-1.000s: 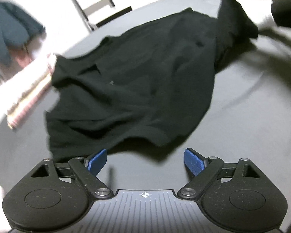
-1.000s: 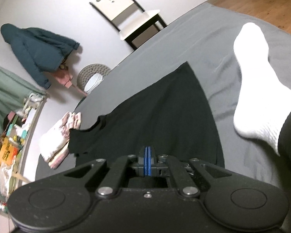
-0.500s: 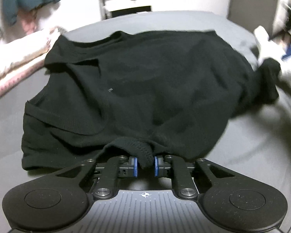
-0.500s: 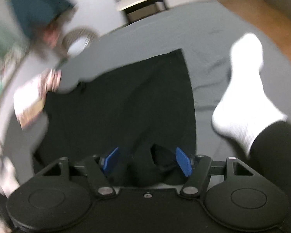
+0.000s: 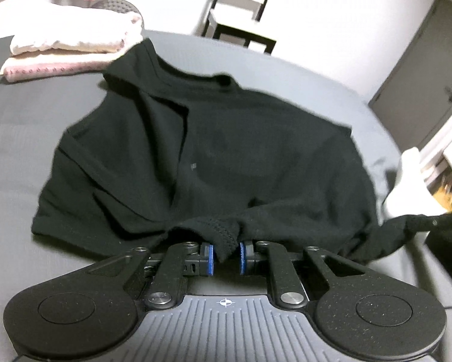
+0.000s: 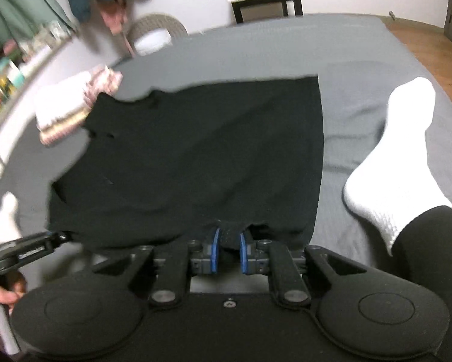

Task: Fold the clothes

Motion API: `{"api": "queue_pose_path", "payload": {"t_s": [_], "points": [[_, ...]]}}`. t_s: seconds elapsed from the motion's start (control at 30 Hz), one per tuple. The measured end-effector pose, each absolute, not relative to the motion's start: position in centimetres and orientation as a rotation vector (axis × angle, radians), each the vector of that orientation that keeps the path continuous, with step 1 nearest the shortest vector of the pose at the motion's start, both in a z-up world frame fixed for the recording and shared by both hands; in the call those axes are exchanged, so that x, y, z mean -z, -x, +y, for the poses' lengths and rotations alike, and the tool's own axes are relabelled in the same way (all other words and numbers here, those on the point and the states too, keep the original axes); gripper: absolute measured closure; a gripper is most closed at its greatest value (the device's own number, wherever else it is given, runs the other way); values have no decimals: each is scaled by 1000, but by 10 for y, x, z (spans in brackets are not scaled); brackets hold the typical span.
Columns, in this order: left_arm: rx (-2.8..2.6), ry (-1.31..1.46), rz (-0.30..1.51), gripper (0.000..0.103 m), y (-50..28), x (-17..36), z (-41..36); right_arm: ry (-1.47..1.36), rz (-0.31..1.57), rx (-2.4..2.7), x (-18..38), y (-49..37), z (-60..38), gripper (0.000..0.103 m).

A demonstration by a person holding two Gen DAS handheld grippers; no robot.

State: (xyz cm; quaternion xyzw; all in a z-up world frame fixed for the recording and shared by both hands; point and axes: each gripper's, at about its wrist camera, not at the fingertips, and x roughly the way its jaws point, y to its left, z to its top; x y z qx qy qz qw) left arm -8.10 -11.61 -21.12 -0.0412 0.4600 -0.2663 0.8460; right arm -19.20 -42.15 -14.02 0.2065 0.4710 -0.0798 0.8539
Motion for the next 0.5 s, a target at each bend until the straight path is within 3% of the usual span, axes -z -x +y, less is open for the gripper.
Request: {"api": "queue_pose_path", "payload": {"t_s": [0.23, 0.5], "points": [[610, 30, 1134, 88, 74, 203, -105, -325, 1051, 132, 119, 220, -423, 89], [528, -193, 1123, 87, 77, 221, -115, -254, 1302, 231, 174, 211, -433, 89]]}}
